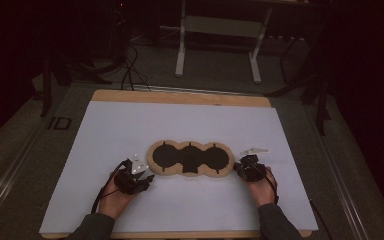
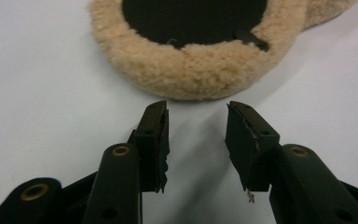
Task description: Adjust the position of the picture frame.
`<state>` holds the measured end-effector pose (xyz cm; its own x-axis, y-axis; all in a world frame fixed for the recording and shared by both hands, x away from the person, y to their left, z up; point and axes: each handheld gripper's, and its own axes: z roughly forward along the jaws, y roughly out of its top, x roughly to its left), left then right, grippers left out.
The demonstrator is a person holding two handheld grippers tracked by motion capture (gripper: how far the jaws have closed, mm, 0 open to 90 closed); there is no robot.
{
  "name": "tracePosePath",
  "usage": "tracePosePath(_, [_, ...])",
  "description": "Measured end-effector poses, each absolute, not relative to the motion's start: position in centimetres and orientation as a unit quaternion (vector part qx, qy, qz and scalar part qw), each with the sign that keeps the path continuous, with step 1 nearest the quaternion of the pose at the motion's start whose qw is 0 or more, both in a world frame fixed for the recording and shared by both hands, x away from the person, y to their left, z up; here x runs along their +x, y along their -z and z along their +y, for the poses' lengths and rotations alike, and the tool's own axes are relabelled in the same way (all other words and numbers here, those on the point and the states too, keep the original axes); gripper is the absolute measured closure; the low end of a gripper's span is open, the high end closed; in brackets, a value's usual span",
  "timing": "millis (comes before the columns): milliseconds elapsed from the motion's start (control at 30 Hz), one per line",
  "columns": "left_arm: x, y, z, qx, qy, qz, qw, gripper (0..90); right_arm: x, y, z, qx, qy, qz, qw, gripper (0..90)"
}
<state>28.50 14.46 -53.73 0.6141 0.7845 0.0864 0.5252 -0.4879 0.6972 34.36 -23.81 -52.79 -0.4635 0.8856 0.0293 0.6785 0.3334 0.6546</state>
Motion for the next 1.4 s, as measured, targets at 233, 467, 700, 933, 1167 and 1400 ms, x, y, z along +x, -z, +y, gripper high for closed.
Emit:
tracePosePath(233, [28.3,53.7,14.4,0.843,-0.199,0.383,0.32,62.4,33.1,51.5,-23.5,0.445,-0.294,0.831,0.158,87.2])
tracePosePath(467, [28.3,53.7,14.2,0.843,-0.198,0.381,0.324,63.3,32.8,51.4,-23.4,0.43,-0.302,0.838,0.145,87.1])
tracePosePath(700, [28.2,53.8,14.1,0.845,-0.2,0.374,0.325,67.8,32.6,51.6,-23.1,0.421,-0.276,0.853,0.135,89.4])
tracePosePath(933, [28.4,53.9,13.9,0.842,-0.201,0.374,0.332,69.7,32.6,52.1,-22.1,0.41,-0.269,0.858,0.153,89.8])
tracePosePath(1167, [29.0,54.0,14.1,0.836,-0.206,0.385,0.333,71.1,33.0,52.2,-21.8,0.41,-0.277,0.855,0.155,89.8])
tracePosePath(1400, [29.1,53.9,14.0,0.834,-0.21,0.389,0.329,70.8,33.3,52.4,-21.5,0.412,-0.283,0.851,0.164,89.7])
